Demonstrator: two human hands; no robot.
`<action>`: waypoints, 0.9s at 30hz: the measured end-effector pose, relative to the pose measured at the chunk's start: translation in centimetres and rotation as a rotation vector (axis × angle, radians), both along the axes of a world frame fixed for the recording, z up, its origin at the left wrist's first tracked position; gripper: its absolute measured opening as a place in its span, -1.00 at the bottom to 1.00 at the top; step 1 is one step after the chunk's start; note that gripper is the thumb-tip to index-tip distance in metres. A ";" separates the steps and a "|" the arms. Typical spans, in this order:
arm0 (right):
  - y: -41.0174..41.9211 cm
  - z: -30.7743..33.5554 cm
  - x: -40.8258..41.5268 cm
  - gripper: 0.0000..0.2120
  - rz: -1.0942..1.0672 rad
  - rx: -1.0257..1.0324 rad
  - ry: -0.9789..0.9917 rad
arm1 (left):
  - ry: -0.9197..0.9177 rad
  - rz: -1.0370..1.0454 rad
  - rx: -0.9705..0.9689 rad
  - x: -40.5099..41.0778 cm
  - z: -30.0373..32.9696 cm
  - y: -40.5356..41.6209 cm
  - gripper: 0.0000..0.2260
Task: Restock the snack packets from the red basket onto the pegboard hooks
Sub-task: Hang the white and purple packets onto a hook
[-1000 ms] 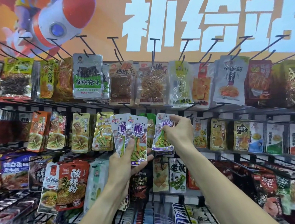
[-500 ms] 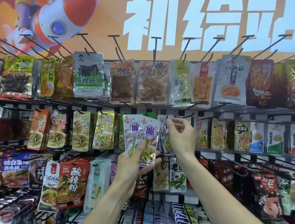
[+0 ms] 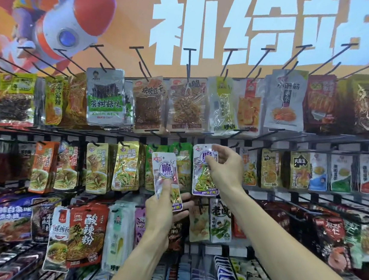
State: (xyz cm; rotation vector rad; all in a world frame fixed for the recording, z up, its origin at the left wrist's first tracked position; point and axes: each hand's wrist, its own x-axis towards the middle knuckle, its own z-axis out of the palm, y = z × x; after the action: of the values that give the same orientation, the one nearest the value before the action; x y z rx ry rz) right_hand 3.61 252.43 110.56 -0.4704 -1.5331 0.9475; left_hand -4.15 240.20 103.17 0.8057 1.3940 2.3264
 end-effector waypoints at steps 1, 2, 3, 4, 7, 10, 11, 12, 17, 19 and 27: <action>0.0 0.2 -0.1 -0.66 -0.004 0.000 -0.009 | 0.015 0.010 -0.003 -0.1 0.0 -0.1 -0.59; 0.0 0.4 -0.2 -0.64 -0.013 0.005 -0.017 | 0.027 0.014 -0.003 -0.2 0.0 -0.2 -0.58; 0.0 0.5 -0.3 -0.62 -0.022 0.011 -0.023 | 0.043 0.019 -0.005 -0.2 0.1 -0.4 -0.58; 0.1 0.7 -0.3 -0.61 -0.032 0.015 -0.027 | 0.051 0.023 -0.005 -0.2 0.1 -0.5 -0.57; 0.2 1.1 -0.6 -0.59 -0.074 0.019 -0.049 | 0.076 0.052 -0.013 -0.4 0.1 -0.6 -0.57; 0.3 1.2 -1.0 -0.57 -0.087 0.012 -0.051 | 0.112 0.060 -0.018 -0.2 0.5 -0.8 -0.59; 0.3 1.2 -1.1 -0.57 -0.092 0.021 -0.060 | 0.114 0.059 -0.024 -0.1 0.5 -0.7 -0.61; 0.4 1.1 -1.2 -0.57 -0.106 0.035 -0.076 | 0.124 0.059 -0.029 0.3 0.5 -0.8 -0.64; 1.3 0.8 -1.8 -0.59 -0.146 0.037 -0.125 | 0.178 0.026 0.046 -1.1 -0.1 -0.1 -0.66; 1.7 0.9 -2.2 -0.60 -0.173 0.033 -0.164 | 0.207 0.024 0.053 -1.0 0.0 -0.1 -0.49; 0.3 -1.5 -0.4 -0.79 -0.101 0.050 -0.004 | 0.315 0.000 0.000 -0.2 0.5 1.5 -0.78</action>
State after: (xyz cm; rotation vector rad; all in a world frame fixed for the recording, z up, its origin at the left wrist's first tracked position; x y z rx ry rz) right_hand 3.21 252.76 109.08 -0.5096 -1.5189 0.8292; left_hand -4.35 241.70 103.63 1.2134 1.5138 2.2711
